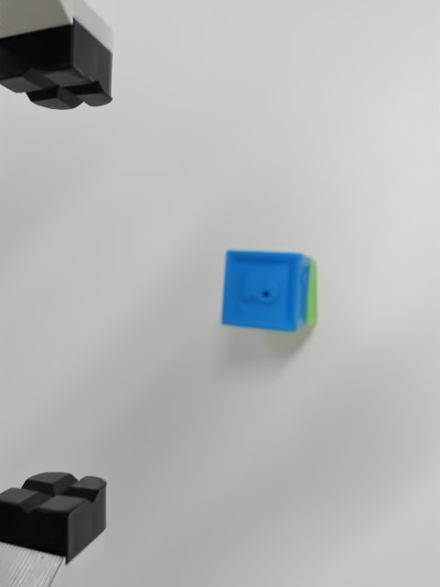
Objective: Stack cube
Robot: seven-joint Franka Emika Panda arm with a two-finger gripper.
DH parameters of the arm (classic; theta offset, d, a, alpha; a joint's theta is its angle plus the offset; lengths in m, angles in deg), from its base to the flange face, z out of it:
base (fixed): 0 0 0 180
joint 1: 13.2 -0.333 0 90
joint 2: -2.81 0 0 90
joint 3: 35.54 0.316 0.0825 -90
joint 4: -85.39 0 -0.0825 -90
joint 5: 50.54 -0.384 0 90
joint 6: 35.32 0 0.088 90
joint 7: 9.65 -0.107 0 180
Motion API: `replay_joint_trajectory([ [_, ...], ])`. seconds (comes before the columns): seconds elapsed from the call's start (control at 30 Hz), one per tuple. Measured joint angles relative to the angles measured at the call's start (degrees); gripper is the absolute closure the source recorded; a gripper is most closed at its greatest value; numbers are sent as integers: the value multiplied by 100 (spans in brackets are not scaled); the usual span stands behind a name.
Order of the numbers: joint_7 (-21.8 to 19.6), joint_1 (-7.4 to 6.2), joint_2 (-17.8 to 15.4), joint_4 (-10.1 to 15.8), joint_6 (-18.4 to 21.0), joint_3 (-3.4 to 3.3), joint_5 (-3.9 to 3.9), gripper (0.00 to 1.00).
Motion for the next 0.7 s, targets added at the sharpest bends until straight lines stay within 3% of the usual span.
replay_joint_trajectory([
  [0.7, 1, 0, -98, -376, 475, 1, 0, 0],
])
